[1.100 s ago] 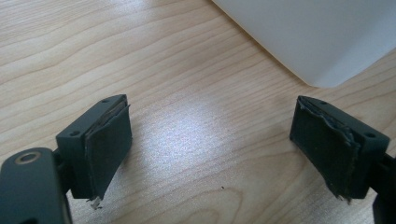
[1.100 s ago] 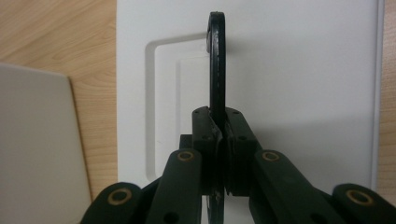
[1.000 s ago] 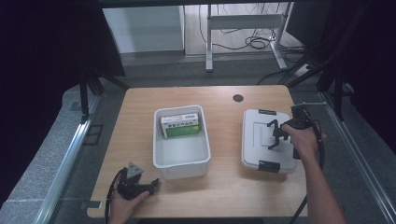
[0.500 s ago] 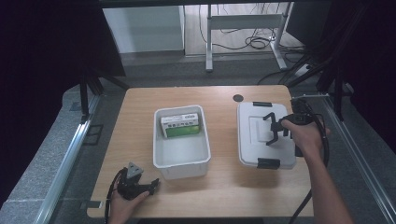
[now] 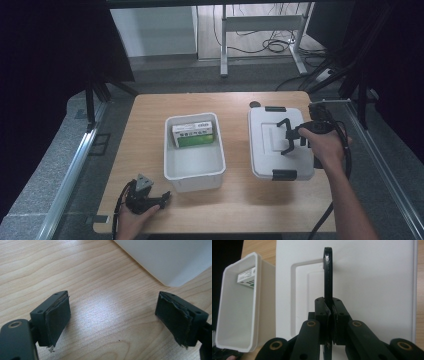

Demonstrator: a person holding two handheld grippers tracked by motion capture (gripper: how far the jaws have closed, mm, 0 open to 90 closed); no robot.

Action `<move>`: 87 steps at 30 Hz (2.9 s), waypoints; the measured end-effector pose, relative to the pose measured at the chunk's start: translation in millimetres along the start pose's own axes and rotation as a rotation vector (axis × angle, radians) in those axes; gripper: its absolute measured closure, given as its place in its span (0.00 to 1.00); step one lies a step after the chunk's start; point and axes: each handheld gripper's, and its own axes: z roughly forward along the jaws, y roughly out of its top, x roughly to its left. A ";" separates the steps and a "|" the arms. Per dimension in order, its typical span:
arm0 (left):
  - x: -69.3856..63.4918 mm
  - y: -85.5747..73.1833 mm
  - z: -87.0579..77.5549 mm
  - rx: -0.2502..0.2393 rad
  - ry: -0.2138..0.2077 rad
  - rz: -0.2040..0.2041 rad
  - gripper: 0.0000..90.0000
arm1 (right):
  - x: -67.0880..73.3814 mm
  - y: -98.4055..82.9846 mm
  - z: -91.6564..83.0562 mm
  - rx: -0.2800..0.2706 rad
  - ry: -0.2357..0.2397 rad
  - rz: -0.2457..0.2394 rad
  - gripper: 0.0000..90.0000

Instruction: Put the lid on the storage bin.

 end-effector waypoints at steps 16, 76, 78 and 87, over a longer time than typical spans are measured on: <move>0.1 0.1 -0.2 0.003 -0.002 0.000 0.14 | 38.2 -4.0 -4.5 -0.003 0.056 -0.059 0.94; 0.3 0.1 -0.2 0.004 -0.002 0.003 0.14 | 158.9 -7.2 47.4 0.089 0.162 -0.140 0.94; 0.3 0.1 -0.2 0.004 -0.001 0.003 0.14 | 162.6 -7.6 49.9 0.091 0.163 -0.139 0.94; 0.3 0.1 -0.2 0.004 -0.002 0.002 0.14 | 177.9 -9.4 62.4 0.118 0.149 -0.156 0.94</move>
